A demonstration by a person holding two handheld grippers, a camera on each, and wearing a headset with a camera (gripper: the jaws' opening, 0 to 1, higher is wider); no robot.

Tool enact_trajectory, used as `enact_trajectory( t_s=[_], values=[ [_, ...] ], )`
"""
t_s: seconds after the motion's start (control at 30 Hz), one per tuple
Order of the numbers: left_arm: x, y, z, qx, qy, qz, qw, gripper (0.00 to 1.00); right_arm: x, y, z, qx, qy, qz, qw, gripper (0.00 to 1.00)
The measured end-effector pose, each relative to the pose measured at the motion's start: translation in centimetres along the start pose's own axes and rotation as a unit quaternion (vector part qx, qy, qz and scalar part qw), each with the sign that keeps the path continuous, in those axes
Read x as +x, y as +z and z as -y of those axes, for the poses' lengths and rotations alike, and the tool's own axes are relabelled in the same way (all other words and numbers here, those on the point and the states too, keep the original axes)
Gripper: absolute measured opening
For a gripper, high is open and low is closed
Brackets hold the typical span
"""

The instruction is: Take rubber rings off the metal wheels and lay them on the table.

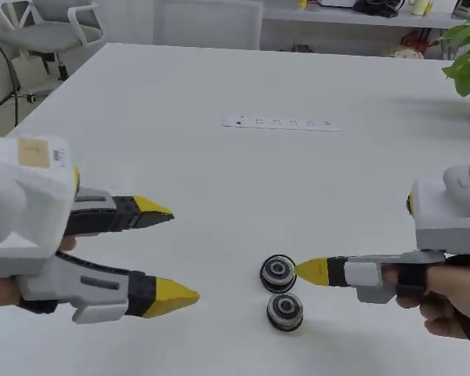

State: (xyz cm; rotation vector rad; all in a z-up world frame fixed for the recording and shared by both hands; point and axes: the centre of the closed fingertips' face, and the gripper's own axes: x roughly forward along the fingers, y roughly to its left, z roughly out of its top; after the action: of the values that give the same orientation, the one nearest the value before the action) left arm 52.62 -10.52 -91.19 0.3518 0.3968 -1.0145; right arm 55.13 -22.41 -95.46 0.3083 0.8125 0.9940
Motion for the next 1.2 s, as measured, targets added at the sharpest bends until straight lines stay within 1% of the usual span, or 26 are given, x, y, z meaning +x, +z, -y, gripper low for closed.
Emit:
enact_trajectory(
  t_s=[0.07,0.17,0.27,0.3,0.33,0.37,0.5,0.63,0.8,0.83,0.87,0.9,0.93,0.97,1.03,1.13,1.2],
  values=[
    [-0.5,-0.7,-0.4,-0.016,0.019,0.002,0.9997,0.64,0.0,0.0,0.0,0.003,0.0,0.0,1.0,0.0],
    [-0.9,-1.3,-0.4,-0.035,0.026,0.008,0.999,0.69,0.0,0.0,0.0,0.003,0.001,0.0,1.0,0.0],
    [-1.2,-1.9,-0.2,-0.051,0.031,0.013,0.9981,0.71,0.1,-0.1,-0.2,0.002,0.004,-0.001,1.0,0.0],
    [-1.3,-2.2,-0.2,-0.063,0.038,0.017,0.9972,0.71,0.2,0.0,-0.3,0.001,0.006,0.0,1.0,0.0],
    [-1.3,-2.3,-0.3,-0.068,0.041,0.019,0.9967,0.72,0.2,0.0,-0.3,0.001,0.007,0.001,1.0,0.0],
    [-1.2,-2.5,-0.3,-0.079,0.048,0.023,0.9955,0.75,0.2,0.1,-0.5,0.001,0.01,0.003,0.9999,0.0],
    [-0.8,-3.2,0.4,-0.093,0.051,0.025,0.994,0.83,0.3,0.3,-0.8,0.0,0.017,0.008,0.9998,0.0],
    [-0.4,-4.0,1.0,-0.11,0.051,0.017,0.9925,0.88,0.4,0.3,-1.3,-0.002,0.024,0.008,0.9997,0.0],
    [0.4,-4.8,2.1,-0.116,0.051,0.012,0.9919,0.92,0.6,0.2,-1.7,-0.005,0.029,0.006,0.9995,0.0],
    [0.4,-5.0,2.4,-0.115,0.046,0.008,0.9923,0.93,0.7,0.3,-1.7,-0.004,0.029,0.007,0.9995,0.0],
    [0.3,-5.3,2.5,-0.123,0.04,0.002,0.9916,0.94,0.7,0.2,-1.7,-0.004,0.029,0.006,0.9995,0.0],
    [0.2,-5.3,2.2,-0.129,0.048,0.001,0.9905,0.94,0.8,0.2,-1.8,-0.005,0.029,0.005,0.9995,0.0],
    [0.1,-5.3,1.8,-0.131,0.056,0.003,0.9898,0.94,0.9,0.2,-1.9,-0.007,0.03,0.005,0.9995,0.0],
    [0.1,-5.2,1.6,-0.13,0.06,0.007,0.9897,0.96,0.9,0.2,-2.0,-0.008,0.031,0.003,0.9995,0.0],
    [0.0,-5.0,1.8,-0.131,0.058,0.012,0.9897,0.98,1.0,0.2,-2.3,-0.008,0.035,0.004,0.9994,0.0],
    [0.0,-5.0,1.9,-0.126,0.055,0.011,0.9904,0.96,1.2,0.3,-2.8,0.0,0.044,0.007,0.999,0.0],
    [0.1,-4.8,1.8,-0.123,0.056,0.014,0.9908,0.98,1.5,0.3,-3.2,-0.002,0.047,0.006,0.9989,0.0]
  ],
)
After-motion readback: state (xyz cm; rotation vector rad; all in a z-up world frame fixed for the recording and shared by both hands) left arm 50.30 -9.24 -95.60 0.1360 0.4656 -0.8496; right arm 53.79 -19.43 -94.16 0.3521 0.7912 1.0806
